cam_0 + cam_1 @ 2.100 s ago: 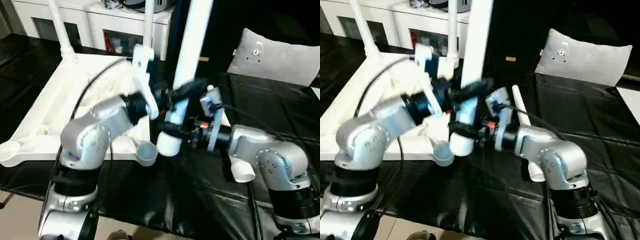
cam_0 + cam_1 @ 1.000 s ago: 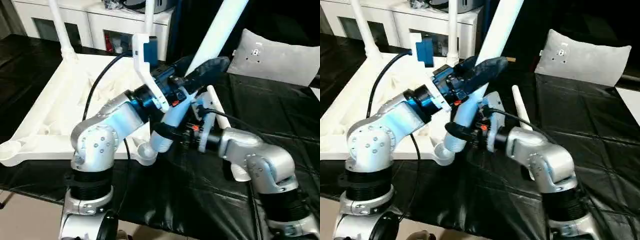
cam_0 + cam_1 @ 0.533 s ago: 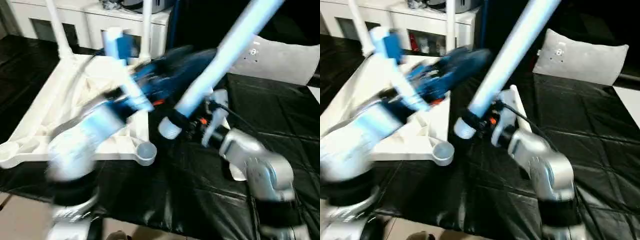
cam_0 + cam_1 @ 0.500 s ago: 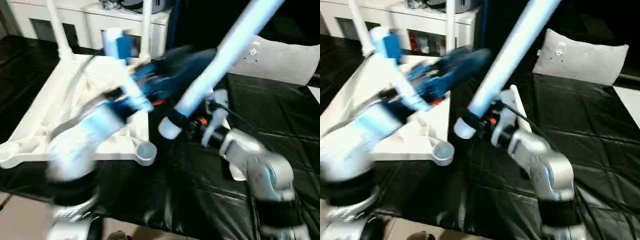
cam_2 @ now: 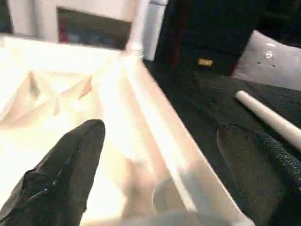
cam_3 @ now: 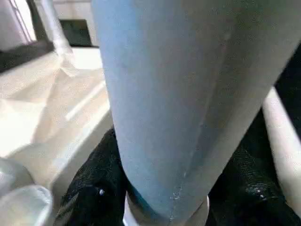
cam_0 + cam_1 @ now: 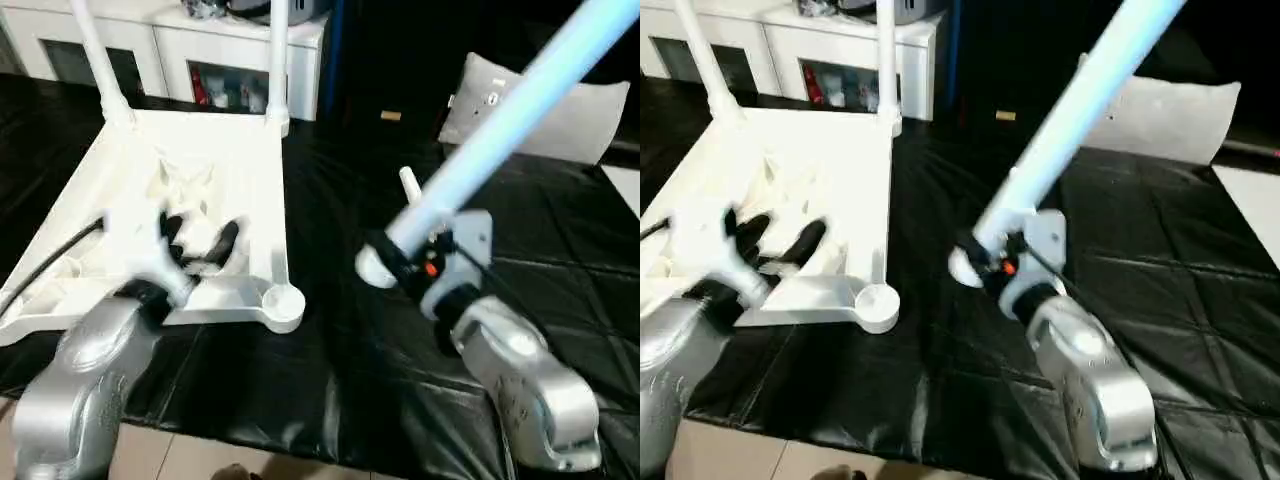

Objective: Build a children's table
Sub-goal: Pick table leg

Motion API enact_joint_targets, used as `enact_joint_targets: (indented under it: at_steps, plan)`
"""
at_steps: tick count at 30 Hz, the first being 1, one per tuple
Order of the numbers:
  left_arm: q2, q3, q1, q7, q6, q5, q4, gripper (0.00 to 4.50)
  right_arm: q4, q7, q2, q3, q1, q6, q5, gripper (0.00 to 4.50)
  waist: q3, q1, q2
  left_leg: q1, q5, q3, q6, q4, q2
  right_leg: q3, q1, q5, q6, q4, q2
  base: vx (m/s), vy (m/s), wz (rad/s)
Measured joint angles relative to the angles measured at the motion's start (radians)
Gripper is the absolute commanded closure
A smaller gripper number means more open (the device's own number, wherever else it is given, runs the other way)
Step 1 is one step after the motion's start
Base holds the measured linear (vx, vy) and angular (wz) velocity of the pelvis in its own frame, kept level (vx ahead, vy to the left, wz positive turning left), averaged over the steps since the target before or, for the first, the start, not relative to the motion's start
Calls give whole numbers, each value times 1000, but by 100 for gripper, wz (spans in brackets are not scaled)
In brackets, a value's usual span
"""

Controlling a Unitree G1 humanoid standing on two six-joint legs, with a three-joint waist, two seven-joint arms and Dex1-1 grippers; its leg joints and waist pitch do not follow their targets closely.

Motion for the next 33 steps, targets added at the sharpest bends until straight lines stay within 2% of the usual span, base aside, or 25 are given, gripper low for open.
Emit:
enact_joint_targets:
  at_steps: [4, 8, 10, 11, 12, 13, 14, 15, 16, 17, 18, 19, 20, 21, 22, 23, 24, 26, 27, 28, 29, 30, 31, 32, 33]
  plan:
    - [-33, -61, 31, 23, -25, 23, 0, 22, -1, -1, 16, -10, 29, -5, 15, 261, 1, 12, -3, -6, -6, 2, 10, 7, -5, 6, 0, 1, 7, -2, -7, 0, 0, 0]
    - [-43, -87, 49, 34, -61, 59, -22, 22, 0, -32, 47, -46, 56, -13, 26, 261, -2, 24, -1, -16, -27, 6, 45, 40, -23, 16, 7, 2, 34, -10, -28, 6, 112, 2]
    - [-46, -79, 63, 44, -80, 79, -22, 22, 0, -34, 42, -17, 53, -21, 8, 261, -4, 11, 5, -17, -30, 22, 76, 36, -35, 18, 6, 14, 26, -35, -37, 1, 177, -2]
    - [-46, -73, 69, 49, -82, 89, -21, 22, 0, -34, 43, -1, 51, -25, 1, 261, -3, 1, 7, -17, -27, 25, 93, 33, -47, 13, 4, 12, 14, -32, -45, 4, 200, 1]
    - [-45, -67, 72, 57, -82, 99, -18, 22, -1, -34, 45, 16, 48, -31, -7, 261, -2, -20, 8, -17, -27, 32, 109, 34, -61, -6, -2, -2, -6, -6, -63, 3, 190, 11]
    - [-45, -68, 72, 60, -86, 107, -16, 22, -3, -33, 47, 20, 48, -33, -7, 261, -2, -25, 7, -16, -28, 44, 117, 34, -70, -20, -16, -8, -10, 16, -63, 3, 190, 11]
    - [-43, -73, 71, 59, -90, 112, -14, 22, -7, -32, 48, 17, 50, -34, -5, 261, -6, -36, -5, -16, -25, 50, 124, 33, -79, -36, -20, -6, -5, 21, -61, -43, 137, 7]
    - [-43, -96, 70, 56, -98, 119, -8, 22, -15, -33, 48, -2, 63, -34, 1, 261, -7, -41, -6, -17, -23, 61, 127, 27, -88, -25, -20, 1, 33, 13, -73, -71, 140, 10]
    - [-53, -113, 70, 55, -102, 120, -7, 22, -16, -34, 48, -19, 69, -34, 5, 261, -9, -37, -8, -19, -26, 72, 126, 33, -84, -16, -19, 14, 54, 0, -87, -71, 140, 10]
    - [-62, -138, 70, 53, -104, 120, -7, 22, -15, -34, 46, -32, 71, -32, 10, 261, -9, -30, -3, -36, -57, 38, 124, 78, -89, -15, -16, 26, 63, -6, -90, -31, 187, -7]
    - [-72, -150, 72, 55, -106, 121, -3, 22, -11, -35, 45, -44, 67, -31, 10, 261, -9, -31, 8, -52, -75, -52, 105, 173, -86, -17, -17, 35, 72, -5, -98, -14, 207, -45]
    - [-77, -148, 72, 58, -110, 125, 2, 22, -11, -35, 46, -44, 64, -31, 10, 261, -12, -40, 15, -41, -104, -98, 59, 185, -73, -33, -17, 41, 79, -5, -116, -14, 207, -45]
    - [-77, -146, 66, 60, -114, 129, 6, 22, -8, -35, 47, -41, 56, -32, 9, 261, -13, -53, 27, -34, -134, -98, 25, 174, -58, -47, -14, 45, 85, -5, -132, -41, 254, -32]
    - [-76, -144, 60, 60, -116, 134, 13, 22, -3, -35, 53, -36, 55, -31, 8, 261, -10, -87, 27, -29, -128, -84, 47, 164, -67, -36, -19, 26, 52, -14, -121, -79, 259, -3]
    - [-76, -141, 60, 59, -116, 137, 15, 22, 1, -34, 60, -22, 54, -30, 9, 261, -7, -104, 33, -25, -118, -81, 61, 147, -76, -35, -24, -12, -9, 9, -116, -79, 259, -3]
    - [-73, -140, 58, 57, -117, 138, 17, 22, 1, -33, 67, -7, 52, -29, 10, 261, -10, -117, 26, -19, -109, -78, 72, 131, -85, -47, -32, -28, -25, 49, -103, -99, 210, -2]
    - [-71, -141, 53, 55, -119, 141, 23, 22, 0, -33, 69, 2, 50, -29, 11, 261, -13, -121, 20, -7, -95, -66, 84, 108, -92, -68, -21, -27, -24, 73, -70, -70, 177, -8]
    - [-71, -146, 43, 54, -124, 148, 23, 22, -4, -32, 65, 1, 43, -33, 9, 261, -22, -120, 1, -4, -79, -39, 97, 78, -122, -91, 0, -26, -24, 51, -37, -75, 158, -9]
    - [-79, -148, 37, 56, -126, 153, 32, 22, -6, -26, 49, -3, 48, -35, 6, 261, -23, -118, -4, -3, -78, -23, 99, 69, -133, -63, 2, -13, -3, 31, -37, -89, 126, 8]
    - [-84, -161, 35, 55, -127, 155, 36, 22, -5, -25, 46, -8, 56, -32, 4, 261, -21, -108, -3, -4, -93, -13, 76, 77, -137, -58, 1, -4, 2, 23, -54, -89, 126, 8]
    - [-90, -170, 36, 54, -127, 155, 37, 22, 1, -25, 38, -12, 58, -26, 4, 261, -18, -98, 9, -10, -121, -39, 38, 117, -138, -59, 6, 9, 10, 14, -61, -44, 175, -7]
    - [-89, -168, 42, 53, -129, 157, 38, 22, 4, -26, 39, -13, 55, -3, 4, 261, -14, -91, 18, -8, -124, -99, 11, 156, -113, -77, 7, 19, 15, 12, -71, 11, 218, -48]
    - [-83, -167, 35, 53, -130, 157, 42, 22, 5, -27, 40, -13, 57, 7, 4, 261, -17, -96, 44, 0, -128, -99, 21, 156, -92, -104, 15, 21, 18, 10, -85, 11, 218, -48]
    - [-83, -166, 32, 52, -130, 156, 43, 22, 9, -31, 48, -12, 63, 24, 4, 261, -13, -111, 42, 1, -133, -96, 32, 152, -94, -85, 4, 15, 12, 8, -70, -58, 187, -24]
    - [-84, -164, 35, 52, -130, 156, 44, 22, 11, -35, 53, 0, 71, 42, 4, 261, -8, -122, 45, -1, -132, -97, 30, 142, -95, -70, 8, 3, -6, 3, -58, -104, 144, 8]
